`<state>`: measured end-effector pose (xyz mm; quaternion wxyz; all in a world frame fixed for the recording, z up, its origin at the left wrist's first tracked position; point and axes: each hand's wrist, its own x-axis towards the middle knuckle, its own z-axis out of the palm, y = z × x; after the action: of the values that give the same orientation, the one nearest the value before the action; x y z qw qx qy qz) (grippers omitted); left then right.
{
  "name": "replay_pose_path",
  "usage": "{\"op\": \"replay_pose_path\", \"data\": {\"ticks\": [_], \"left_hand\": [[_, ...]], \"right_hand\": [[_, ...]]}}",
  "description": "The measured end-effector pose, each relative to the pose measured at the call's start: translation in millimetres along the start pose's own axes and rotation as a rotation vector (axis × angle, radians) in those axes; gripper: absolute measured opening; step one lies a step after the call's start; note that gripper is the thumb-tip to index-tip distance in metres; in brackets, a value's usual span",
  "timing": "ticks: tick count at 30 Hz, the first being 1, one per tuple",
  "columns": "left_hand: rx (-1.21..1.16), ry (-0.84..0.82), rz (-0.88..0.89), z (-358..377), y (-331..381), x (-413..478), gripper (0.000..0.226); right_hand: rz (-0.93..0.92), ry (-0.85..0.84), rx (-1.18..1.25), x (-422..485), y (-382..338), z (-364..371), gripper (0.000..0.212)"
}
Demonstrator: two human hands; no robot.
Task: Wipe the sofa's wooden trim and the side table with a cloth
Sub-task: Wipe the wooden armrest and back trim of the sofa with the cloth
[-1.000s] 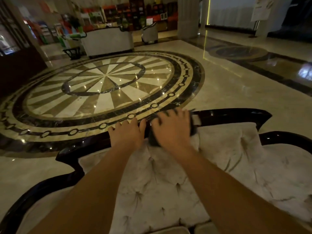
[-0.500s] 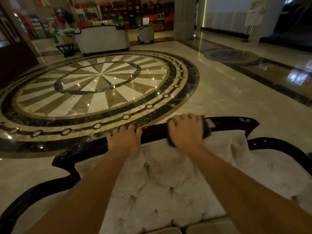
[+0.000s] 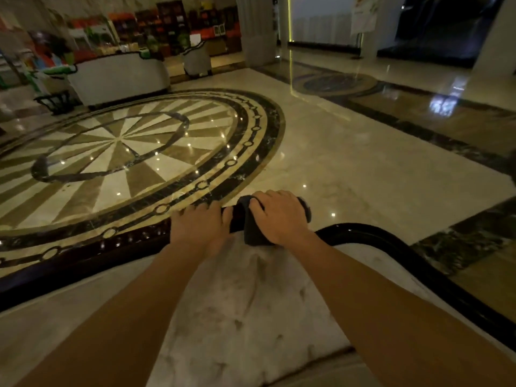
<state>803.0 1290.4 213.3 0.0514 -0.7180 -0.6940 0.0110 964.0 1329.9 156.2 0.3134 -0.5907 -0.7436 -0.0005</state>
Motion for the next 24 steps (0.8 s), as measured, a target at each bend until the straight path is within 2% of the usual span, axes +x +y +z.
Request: {"op": "replay_pose_path", "data": {"ticks": [2,3,6,7,11,13,15,18,20,22,24], "left_hand": [[0.045,-0.034,0.044,5,54,18,0.038],[0.083,-0.038,0.076,7,72,25,0.036],[0.11,-0.025,0.158,13,108,36,0.033],[0.124,-0.008,0.199,15,118,41,0.032],[0.262,0.031,0.29,23,132,54,0.017],[0.275,0.013,0.313,23,134,55,0.018],[0.224,0.083,0.315,27,125,55,0.019],[0.176,0.106,0.301,29,123,56,0.049],[0.211,0.128,0.354,30,121,55,0.05],[0.223,0.116,0.395,28,123,53,0.046],[0.282,0.088,0.46,28,128,53,0.041]], "right_hand": [[0.038,0.04,0.058,1,45,6,0.045],[0.094,-0.011,0.118,1,70,11,0.041],[0.271,-0.406,0.12,-33,119,42,0.035],[0.282,-0.45,0.149,-52,128,56,0.04],[0.234,-0.266,0.4,-75,109,81,0.063],[0.084,-0.301,0.252,-71,129,74,0.067],[0.003,-0.324,-0.014,-62,163,64,0.058],[0.25,-0.371,-0.265,-48,176,44,0.052],[0.255,-0.391,-0.184,-39,137,54,0.049],[0.16,-0.294,0.078,-45,106,64,0.042],[0.083,-0.262,0.301,-53,114,56,0.042]]}}
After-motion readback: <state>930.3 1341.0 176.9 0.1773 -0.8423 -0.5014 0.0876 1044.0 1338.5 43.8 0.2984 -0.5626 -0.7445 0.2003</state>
